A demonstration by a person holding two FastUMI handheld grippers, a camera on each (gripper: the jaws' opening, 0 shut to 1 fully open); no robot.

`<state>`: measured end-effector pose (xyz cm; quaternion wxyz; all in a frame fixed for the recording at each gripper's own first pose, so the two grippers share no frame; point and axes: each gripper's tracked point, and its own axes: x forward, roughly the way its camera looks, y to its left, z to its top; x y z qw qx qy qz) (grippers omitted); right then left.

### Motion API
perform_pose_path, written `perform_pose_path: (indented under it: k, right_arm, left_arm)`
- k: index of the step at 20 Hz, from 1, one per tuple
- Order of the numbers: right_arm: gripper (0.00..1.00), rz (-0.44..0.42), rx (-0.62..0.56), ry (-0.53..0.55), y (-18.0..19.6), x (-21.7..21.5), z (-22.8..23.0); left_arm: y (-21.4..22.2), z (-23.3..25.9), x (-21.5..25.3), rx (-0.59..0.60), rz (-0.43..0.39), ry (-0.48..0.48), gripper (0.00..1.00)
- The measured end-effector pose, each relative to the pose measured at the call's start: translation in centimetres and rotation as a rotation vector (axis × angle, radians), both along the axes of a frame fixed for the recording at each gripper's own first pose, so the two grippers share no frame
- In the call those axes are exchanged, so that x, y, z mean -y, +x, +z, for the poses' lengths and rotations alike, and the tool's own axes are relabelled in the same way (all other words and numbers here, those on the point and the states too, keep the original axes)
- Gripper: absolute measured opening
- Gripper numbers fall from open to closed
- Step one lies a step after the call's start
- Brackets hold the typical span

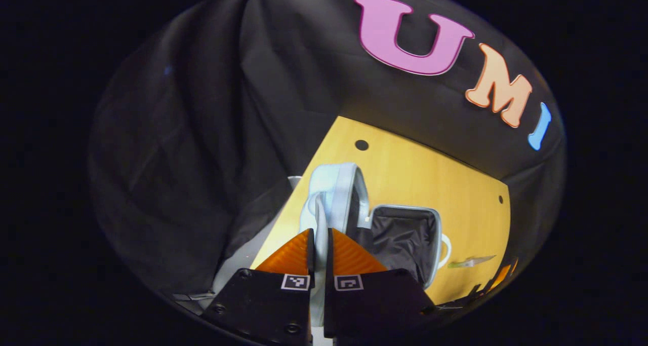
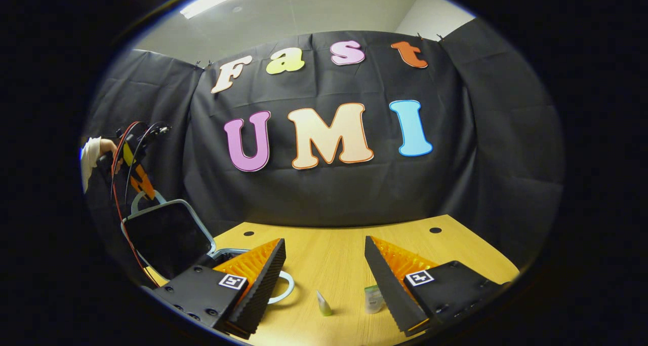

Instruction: First open the suitcase, pack the skin care products into it, and then close the suitcase.

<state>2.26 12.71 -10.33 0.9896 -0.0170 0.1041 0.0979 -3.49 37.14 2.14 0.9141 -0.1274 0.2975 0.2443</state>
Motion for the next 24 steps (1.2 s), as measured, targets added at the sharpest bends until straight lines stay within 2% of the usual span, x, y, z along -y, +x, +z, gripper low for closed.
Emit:
perform_pose_path:
  k: [7,11,12,13,16,17,18,20,21,23,24]
  right_arm:
    - [0.98,-0.086,-0.020,-0.027,-1.2,1.2,-1.3]
    - [0.98,-0.108,-0.018,-0.068,-1.4,1.3,-1.1]
    - [0.94,-0.105,-0.017,-0.081,-1.4,1.3,-1.0]
    - [0.97,-0.102,-0.018,-0.092,-1.2,1.2,-1.0]
    - [0.98,-0.105,-0.020,-0.094,-0.6,1.3,-0.6]
    - [0.97,-0.106,-0.021,-0.089,-0.4,1.3,-0.5]
    - [0.97,-0.110,-0.022,-0.086,-0.3,1.3,-0.4]
    - [0.97,-0.118,-0.026,-0.086,-0.2,1.5,-0.4]
    - [0.97,-0.120,-0.027,-0.091,-0.3,1.6,-0.4]
    - [0.97,-0.120,-0.025,-0.102,-0.3,1.8,-0.3]
    - [0.97,-0.119,-0.023,-0.104,-0.3,1.8,-0.2]
  left_arm:
    - [-1.4,-8.6,-7.7,-0.096,0.117,0.067,0.04]
    - [-1.2,-14.8,-10.0,-0.150,0.148,0.011,0.04]
    - [-0.8,-15.8,-10.3,-0.148,0.150,-0.007,0.04]
    - [-1.6,-16.2,-10.6,-0.148,0.155,-0.020,0.04]
    - [-1.8,-18.5,-11.3,-0.163,0.143,-0.023,0.03]
    - [-1.6,-19.2,-11.5,-0.170,0.137,-0.013,0.09]
    - [-1.7,-19.9,-11.5,-0.177,0.134,-0.014,0.07]
    - [-1.8,-20.4,-11.8,-0.165,0.139,-0.024,0.13]
    - [-1.6,-20.4,-11.3,-0.144,0.131,-0.051,0.19]
    - [-1.6,-19.6,-10.2,-0.118,0.114,-0.069,0.19]
    - [-1.9,-19.0,-9.6,-0.108,0.104,-0.056,0.25]
